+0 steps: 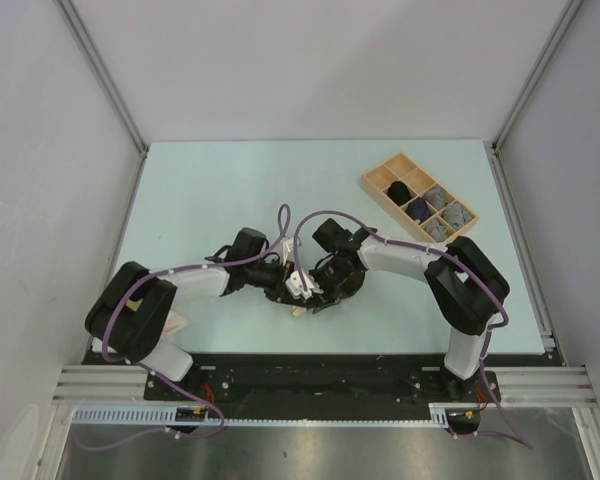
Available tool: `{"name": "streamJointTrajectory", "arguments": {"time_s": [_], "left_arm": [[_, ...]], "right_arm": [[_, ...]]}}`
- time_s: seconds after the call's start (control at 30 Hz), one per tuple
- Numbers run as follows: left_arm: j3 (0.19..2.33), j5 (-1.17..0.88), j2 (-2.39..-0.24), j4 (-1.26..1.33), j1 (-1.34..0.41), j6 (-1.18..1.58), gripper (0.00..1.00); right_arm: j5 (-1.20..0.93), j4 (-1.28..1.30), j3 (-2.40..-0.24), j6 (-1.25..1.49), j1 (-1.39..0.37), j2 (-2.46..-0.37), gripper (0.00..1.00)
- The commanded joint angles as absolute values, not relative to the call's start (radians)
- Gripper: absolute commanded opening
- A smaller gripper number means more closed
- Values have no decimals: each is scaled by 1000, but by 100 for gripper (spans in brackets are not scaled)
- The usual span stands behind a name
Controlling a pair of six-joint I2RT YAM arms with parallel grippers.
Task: Roll the underwear
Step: Fold the underwear at the center of the board.
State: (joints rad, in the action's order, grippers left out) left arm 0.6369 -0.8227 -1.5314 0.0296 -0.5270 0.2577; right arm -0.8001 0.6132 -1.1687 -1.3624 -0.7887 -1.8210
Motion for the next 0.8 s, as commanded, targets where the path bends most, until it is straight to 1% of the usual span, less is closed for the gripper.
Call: {"name": "streamJointTrajectory", "arguments": {"time_s": [0.0, 0.03, 0.1, 0.13, 0.17, 0.2, 0.23, 0.3, 0.33, 0.4, 0.43, 0.5, 0.63, 0.67, 0.77], "left_arm": [[626, -859, -1503, 86, -508, 279, 0], [624, -856, -1505, 86, -508, 281, 0], [623, -853, -1503, 89, -505, 284, 3], [621, -847, -1500, 89, -505, 287, 8], [620, -844, -1494, 90, -503, 288, 10], [617, -838, -1477, 91, -502, 290, 13], [614, -833, -1467, 89, -499, 290, 22], [614, -808, -1441, 81, -495, 290, 29], [612, -789, -1409, 75, -494, 290, 37], [611, -767, -1352, 61, -488, 291, 45], [607, -746, -1332, 57, -482, 291, 52], [606, -730, -1299, 37, -474, 288, 56], [603, -641, -1230, 0, -463, 284, 58], [603, -599, -1233, -27, -462, 282, 57], [614, -589, -1282, -38, -463, 291, 48]], "right_arm": [[-798, 606, -1161, -1365, -796, -1804, 44], [-799, 606, -1161, -1367, -796, -1804, 37], [-798, 615, -1161, -1371, -798, -1805, 30], [-796, 618, -1161, -1379, -798, -1805, 24], [-793, 621, -1161, -1382, -798, -1809, 22], [-792, 624, -1161, -1384, -798, -1810, 17], [-788, 627, -1163, -1387, -798, -1812, 15], [-784, 630, -1161, -1393, -796, -1818, 10], [-782, 637, -1161, -1394, -798, -1821, 9], [-782, 643, -1161, -1405, -796, -1824, 6], [-784, 644, -1161, -1410, -795, -1827, 6], [-788, 647, -1161, -1414, -796, -1825, 5], [-799, 653, -1161, -1422, -796, -1824, 3], [-801, 658, -1161, -1425, -796, -1824, 2], [-805, 666, -1161, -1431, -795, -1819, 2]]}}
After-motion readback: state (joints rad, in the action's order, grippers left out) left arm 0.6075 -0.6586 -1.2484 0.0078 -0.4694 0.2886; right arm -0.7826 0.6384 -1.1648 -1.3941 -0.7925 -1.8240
